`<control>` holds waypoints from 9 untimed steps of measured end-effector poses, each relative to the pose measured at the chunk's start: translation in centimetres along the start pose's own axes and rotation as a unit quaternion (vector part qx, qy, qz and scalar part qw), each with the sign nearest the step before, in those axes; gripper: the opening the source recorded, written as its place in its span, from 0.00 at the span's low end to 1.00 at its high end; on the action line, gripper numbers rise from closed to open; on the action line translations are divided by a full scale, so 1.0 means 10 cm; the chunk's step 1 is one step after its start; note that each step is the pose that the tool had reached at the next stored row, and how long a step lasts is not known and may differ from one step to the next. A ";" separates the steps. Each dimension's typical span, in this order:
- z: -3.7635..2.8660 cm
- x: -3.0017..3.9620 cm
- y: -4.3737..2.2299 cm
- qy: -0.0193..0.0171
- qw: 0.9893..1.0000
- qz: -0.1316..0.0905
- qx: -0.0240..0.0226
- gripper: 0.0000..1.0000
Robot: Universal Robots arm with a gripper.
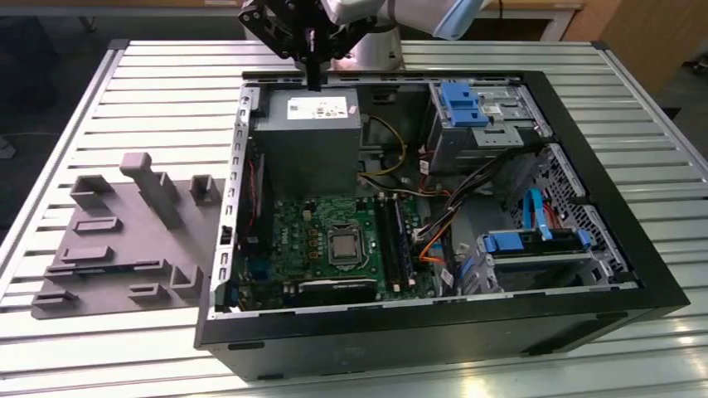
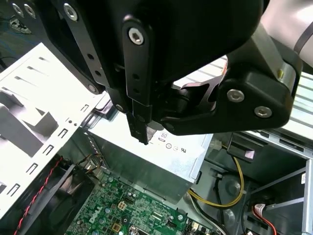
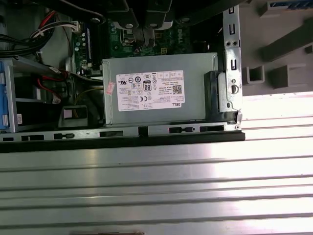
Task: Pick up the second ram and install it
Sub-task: 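Reach for the second ram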
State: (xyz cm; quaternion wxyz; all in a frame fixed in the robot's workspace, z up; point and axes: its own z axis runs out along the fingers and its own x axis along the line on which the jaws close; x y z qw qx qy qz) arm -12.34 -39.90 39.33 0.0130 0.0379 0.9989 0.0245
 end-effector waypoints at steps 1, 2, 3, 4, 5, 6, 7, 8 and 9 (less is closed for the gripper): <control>0.000 0.006 0.000 0.000 1.000 0.000 0.000 0.11; 0.000 0.011 -0.001 0.000 1.000 0.000 0.000 0.11; 0.000 0.016 -0.001 0.000 1.000 0.000 0.000 0.11; 0.000 0.021 -0.001 0.000 1.000 0.000 0.000 0.11; -0.001 0.026 -0.002 0.000 1.000 0.000 0.000 0.11; -0.001 0.031 -0.002 0.000 1.000 0.000 0.000 0.11; -0.001 0.035 -0.002 0.000 1.000 0.000 0.000 0.11; -0.001 0.039 -0.003 0.000 1.000 0.000 0.000 0.11; -0.001 0.043 -0.003 0.000 1.000 0.000 0.000 0.11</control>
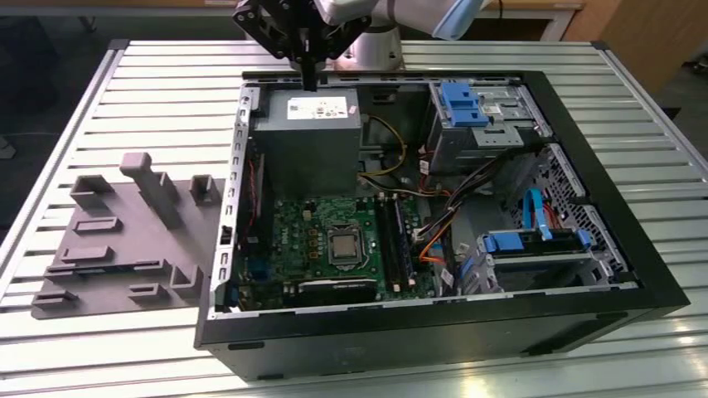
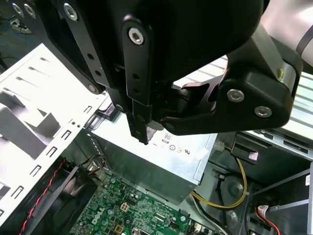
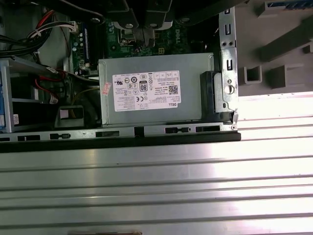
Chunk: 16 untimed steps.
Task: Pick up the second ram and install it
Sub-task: 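Reach for the second ram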
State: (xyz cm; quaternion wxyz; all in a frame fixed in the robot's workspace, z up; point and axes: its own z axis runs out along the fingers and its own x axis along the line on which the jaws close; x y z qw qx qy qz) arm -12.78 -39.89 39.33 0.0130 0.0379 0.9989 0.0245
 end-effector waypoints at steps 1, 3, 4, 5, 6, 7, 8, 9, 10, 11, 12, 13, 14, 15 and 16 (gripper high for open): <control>0.000 0.004 0.000 0.000 1.000 0.000 0.000 0.11; -0.001 0.012 -0.001 0.000 1.000 0.000 0.000 0.11; -0.001 0.016 -0.001 0.000 1.000 0.000 0.000 0.11; -0.001 0.019 -0.001 0.000 1.000 0.000 0.000 0.11; -0.001 0.022 -0.002 0.000 1.000 0.000 0.000 0.11; -0.001 0.025 -0.002 0.000 1.000 0.000 0.000 0.11; -0.001 0.029 -0.002 0.000 1.000 0.000 0.000 0.11; -0.001 0.033 -0.002 0.000 1.000 0.000 0.000 0.11; -0.001 0.037 -0.003 0.000 1.000 0.000 0.000 0.11; -0.001 0.041 -0.003 0.000 1.000 0.000 0.000 0.11; -0.001 0.044 -0.003 0.000 1.000 0.000 0.000 0.11; -0.001 0.047 -0.003 0.000 1.000 0.000 0.000 0.11; -0.002 0.050 -0.004 0.000 1.000 0.000 0.000 0.11; -0.002 0.053 -0.004 0.000 1.000 0.000 0.000 0.11; -0.002 0.056 -0.004 0.000 1.000 0.000 0.000 0.11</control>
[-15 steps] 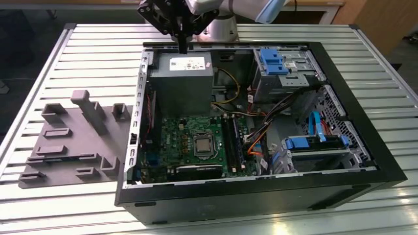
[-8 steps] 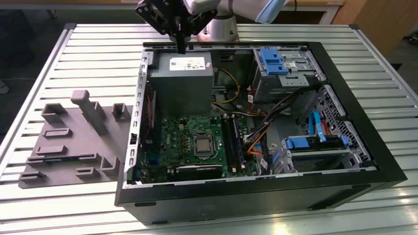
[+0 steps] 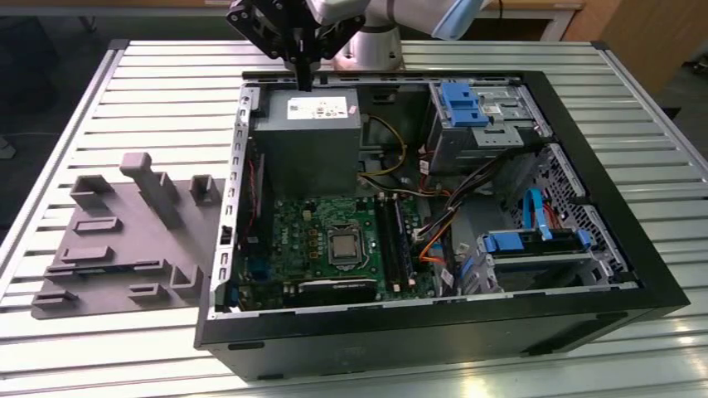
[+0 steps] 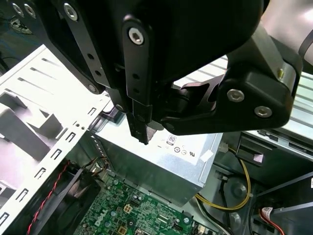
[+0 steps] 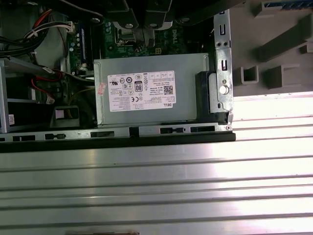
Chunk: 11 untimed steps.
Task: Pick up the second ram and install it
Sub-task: 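Reach for the second ram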
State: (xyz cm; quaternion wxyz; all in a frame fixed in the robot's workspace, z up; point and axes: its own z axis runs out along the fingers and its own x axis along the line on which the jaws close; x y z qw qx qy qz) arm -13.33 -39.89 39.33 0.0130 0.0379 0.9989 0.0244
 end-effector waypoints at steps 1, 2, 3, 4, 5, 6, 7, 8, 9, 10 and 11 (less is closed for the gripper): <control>0.000 0.004 0.000 0.000 1.000 0.000 0.000 0.11; 0.000 0.007 -0.001 0.000 1.000 0.000 0.000 0.11; 0.000 0.010 -0.001 0.000 1.000 0.000 0.000 0.11; 0.000 0.011 -0.001 0.000 1.000 0.000 0.000 0.11; 0.000 0.013 -0.001 0.000 1.000 0.000 0.000 0.11; -0.001 0.015 -0.001 0.000 1.000 0.000 0.000 0.11; 0.000 0.018 -0.001 0.000 1.000 0.000 0.000 0.11; -0.001 0.021 -0.001 0.000 1.000 0.000 0.000 0.11; -0.001 0.023 -0.002 0.000 1.000 0.000 0.000 0.11; -0.001 0.027 -0.002 0.000 1.000 0.000 0.000 0.11; -0.001 0.030 -0.002 0.000 1.000 0.000 0.000 0.11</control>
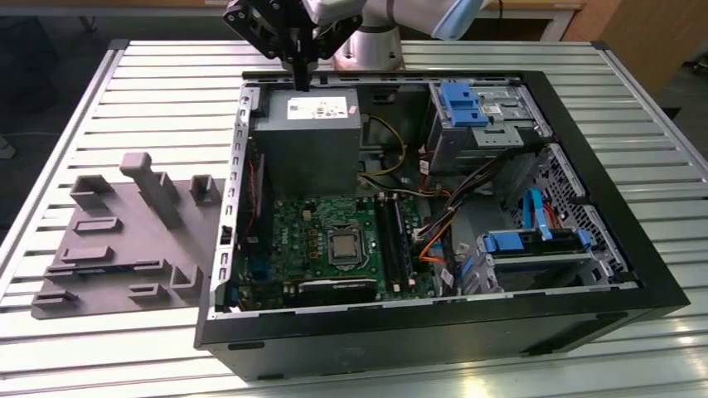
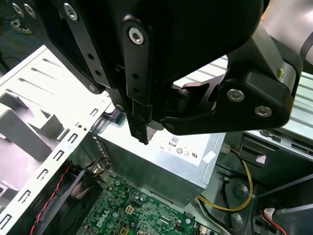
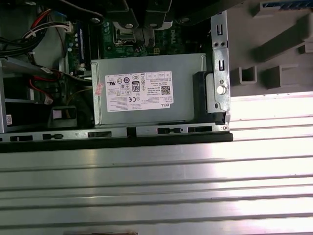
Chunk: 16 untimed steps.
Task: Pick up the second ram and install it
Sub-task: 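Reach for the second ram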
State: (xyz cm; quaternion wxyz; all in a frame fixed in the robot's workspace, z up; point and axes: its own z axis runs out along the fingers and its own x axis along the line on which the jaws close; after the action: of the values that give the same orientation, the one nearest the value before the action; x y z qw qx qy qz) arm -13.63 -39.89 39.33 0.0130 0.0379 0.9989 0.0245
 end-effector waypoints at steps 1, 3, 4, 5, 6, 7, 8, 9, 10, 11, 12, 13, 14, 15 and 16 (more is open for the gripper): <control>0.000 0.004 0.000 0.000 1.000 0.000 0.000 0.11; 0.000 0.012 -0.001 0.000 1.000 0.000 0.000 0.11; 0.000 0.016 -0.001 0.000 1.000 0.000 0.000 0.11; -0.001 0.021 -0.002 0.000 1.000 0.000 0.000 0.11; -0.001 0.025 -0.002 0.000 1.000 0.000 0.000 0.11; -0.001 0.029 -0.002 0.000 1.000 0.000 0.000 0.11; -0.001 0.033 -0.002 0.000 1.000 0.000 0.000 0.11; -0.001 0.037 -0.003 0.000 1.000 0.000 0.000 0.11; -0.001 0.041 -0.003 0.000 1.000 0.000 0.000 0.11; -0.002 0.045 -0.003 0.000 1.000 0.000 0.000 0.11; -0.001 0.049 -0.004 0.000 1.000 0.000 0.000 0.11; -0.002 0.054 -0.004 0.000 1.000 0.000 0.000 0.11; -0.002 0.059 -0.005 0.000 1.000 0.000 0.000 0.11; -0.002 0.065 -0.005 0.000 1.000 0.000 0.000 0.11; -0.002 0.071 -0.006 0.000 1.000 0.000 0.000 0.11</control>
State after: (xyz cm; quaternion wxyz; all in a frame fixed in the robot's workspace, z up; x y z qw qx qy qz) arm -14.34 -39.90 39.33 0.0130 0.0379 0.9989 0.0244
